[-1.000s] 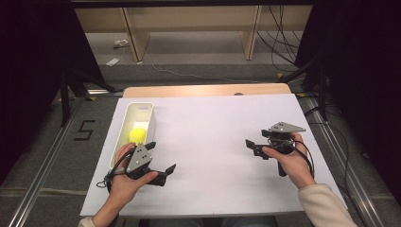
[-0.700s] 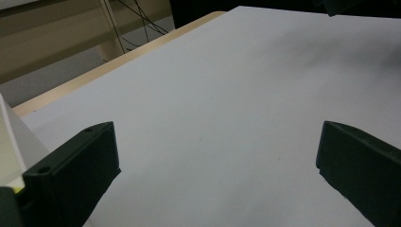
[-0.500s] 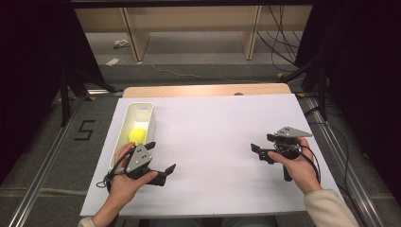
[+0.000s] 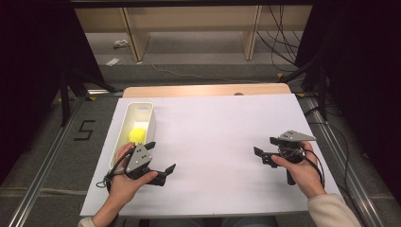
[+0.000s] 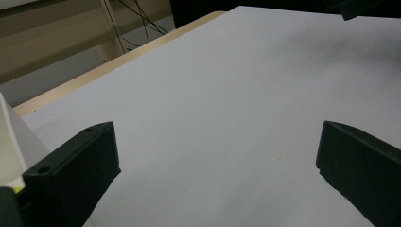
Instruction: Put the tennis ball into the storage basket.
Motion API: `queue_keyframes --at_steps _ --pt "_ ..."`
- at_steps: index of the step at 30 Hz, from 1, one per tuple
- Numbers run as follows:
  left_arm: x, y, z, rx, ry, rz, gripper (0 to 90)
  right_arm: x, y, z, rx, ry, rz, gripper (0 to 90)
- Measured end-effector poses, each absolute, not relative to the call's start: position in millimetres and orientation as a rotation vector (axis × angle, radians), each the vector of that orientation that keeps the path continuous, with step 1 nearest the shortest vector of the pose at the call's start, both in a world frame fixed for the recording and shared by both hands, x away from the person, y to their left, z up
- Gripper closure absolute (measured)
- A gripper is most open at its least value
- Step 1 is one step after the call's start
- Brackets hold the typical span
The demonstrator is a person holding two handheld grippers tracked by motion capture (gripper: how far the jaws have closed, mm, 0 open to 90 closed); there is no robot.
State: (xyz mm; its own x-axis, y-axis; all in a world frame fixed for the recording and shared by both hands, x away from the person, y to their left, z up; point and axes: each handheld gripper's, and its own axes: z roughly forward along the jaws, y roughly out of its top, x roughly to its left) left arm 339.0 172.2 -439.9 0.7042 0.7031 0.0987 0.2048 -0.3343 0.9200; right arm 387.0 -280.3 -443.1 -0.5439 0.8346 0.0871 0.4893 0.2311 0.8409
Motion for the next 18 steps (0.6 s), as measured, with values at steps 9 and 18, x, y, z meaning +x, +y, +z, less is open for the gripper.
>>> queue_keyframes --at_steps 9,18 --pt "338.7 172.1 -439.9 1.883 0.705 0.601 0.0 384.8 -282.3 -443.4 1.221 2.121 1.247 20.1" --pt "338.3 171.4 -439.4 1.881 0.703 0.595 0.0 385.1 -284.5 -443.2 1.227 2.103 1.257 20.0"
